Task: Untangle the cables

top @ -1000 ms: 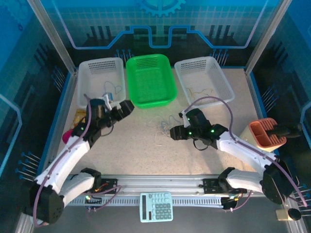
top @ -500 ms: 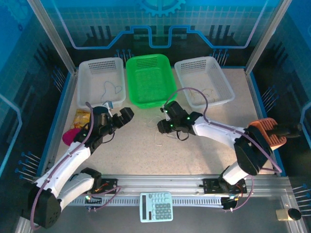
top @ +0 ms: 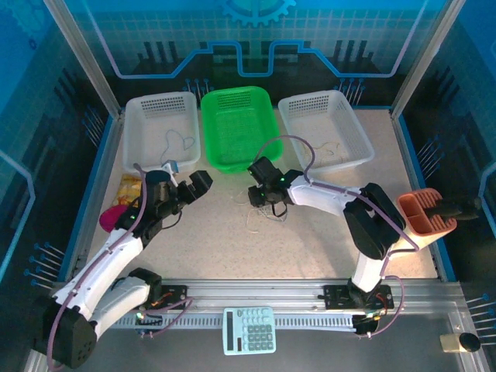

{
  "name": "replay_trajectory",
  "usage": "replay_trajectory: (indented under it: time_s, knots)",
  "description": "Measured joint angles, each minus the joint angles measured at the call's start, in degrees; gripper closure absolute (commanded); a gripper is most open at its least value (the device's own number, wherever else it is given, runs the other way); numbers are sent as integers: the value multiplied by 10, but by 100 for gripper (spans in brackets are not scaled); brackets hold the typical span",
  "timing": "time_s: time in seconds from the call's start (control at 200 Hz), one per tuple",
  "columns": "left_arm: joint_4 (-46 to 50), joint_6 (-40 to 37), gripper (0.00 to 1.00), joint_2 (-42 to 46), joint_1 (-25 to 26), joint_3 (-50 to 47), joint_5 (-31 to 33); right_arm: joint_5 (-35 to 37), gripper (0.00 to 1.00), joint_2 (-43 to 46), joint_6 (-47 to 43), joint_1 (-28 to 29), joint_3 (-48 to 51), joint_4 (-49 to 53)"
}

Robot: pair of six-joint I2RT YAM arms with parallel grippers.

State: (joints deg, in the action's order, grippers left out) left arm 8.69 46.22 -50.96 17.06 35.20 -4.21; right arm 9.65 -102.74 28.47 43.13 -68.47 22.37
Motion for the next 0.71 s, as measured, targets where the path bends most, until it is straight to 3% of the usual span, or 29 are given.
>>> replay_trajectory:
  time_s: [0.18, 0.355, 0.57, 0.705]
  knots:
    - [0, 0, 1, 2, 0, 1, 0, 1, 71, -7, 5, 0, 0, 5]
    - [0, 0, 1, 3, 0, 1, 1, 1, 100, -7, 4, 0, 0, 5]
    - [0, 0, 1, 5, 0, 1, 1, -7, 100, -3, -4, -1, 0, 8]
    - [0, 0, 1, 5, 0, 1, 1, -19, 100, 45, -7, -1, 4, 12]
